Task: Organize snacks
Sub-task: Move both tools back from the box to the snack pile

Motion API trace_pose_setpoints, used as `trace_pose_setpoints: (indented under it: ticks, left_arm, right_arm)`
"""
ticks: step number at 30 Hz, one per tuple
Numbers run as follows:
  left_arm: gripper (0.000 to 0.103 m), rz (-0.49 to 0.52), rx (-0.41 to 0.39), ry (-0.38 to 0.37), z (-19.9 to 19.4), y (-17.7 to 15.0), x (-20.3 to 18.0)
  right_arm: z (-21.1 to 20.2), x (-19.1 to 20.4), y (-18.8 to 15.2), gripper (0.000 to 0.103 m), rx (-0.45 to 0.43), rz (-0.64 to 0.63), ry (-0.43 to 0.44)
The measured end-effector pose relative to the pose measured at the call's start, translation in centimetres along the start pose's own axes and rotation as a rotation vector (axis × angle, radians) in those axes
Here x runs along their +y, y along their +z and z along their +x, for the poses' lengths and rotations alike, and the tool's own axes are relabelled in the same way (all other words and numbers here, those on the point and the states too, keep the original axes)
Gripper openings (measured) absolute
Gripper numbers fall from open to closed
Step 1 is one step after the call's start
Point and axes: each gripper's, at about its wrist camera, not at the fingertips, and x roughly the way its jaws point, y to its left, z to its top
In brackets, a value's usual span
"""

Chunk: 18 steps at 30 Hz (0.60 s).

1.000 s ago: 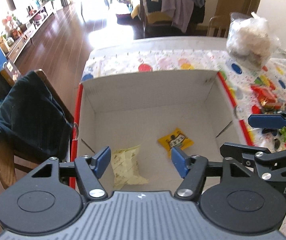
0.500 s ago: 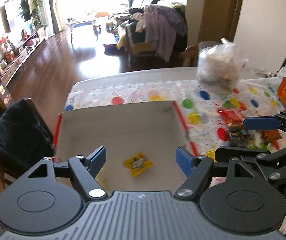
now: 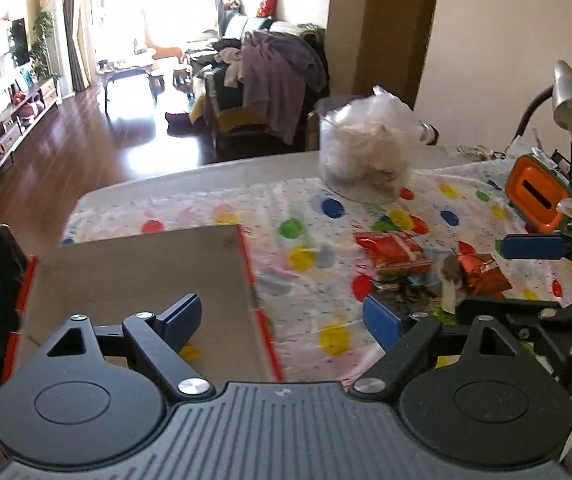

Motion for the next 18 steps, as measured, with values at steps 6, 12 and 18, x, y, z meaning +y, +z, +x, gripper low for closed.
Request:
trace_pose_setpoints:
  ticks: [6, 12, 18]
  left_arm:
    - [0.088, 0.019, 0.04, -0.013, 3.0, -0.5, -4.0]
    - [0.088, 0.037, 0.081, -0.006, 5.8, -1.0, -7.7]
    - [0.088, 0.039, 0.154, -0.021, 9.1, -1.9, -11.2]
  right_arm:
    - [-1.6, -5.8, -1.9, 0.103, 0.036, 0.025, -0.071]
    - [-1.4, -11.3, -3.0, 0.103, 0.07, 0.058, -0.143]
    - [0.0, -16.3, -4.7, 0.103, 0.119, 0.091, -0.191]
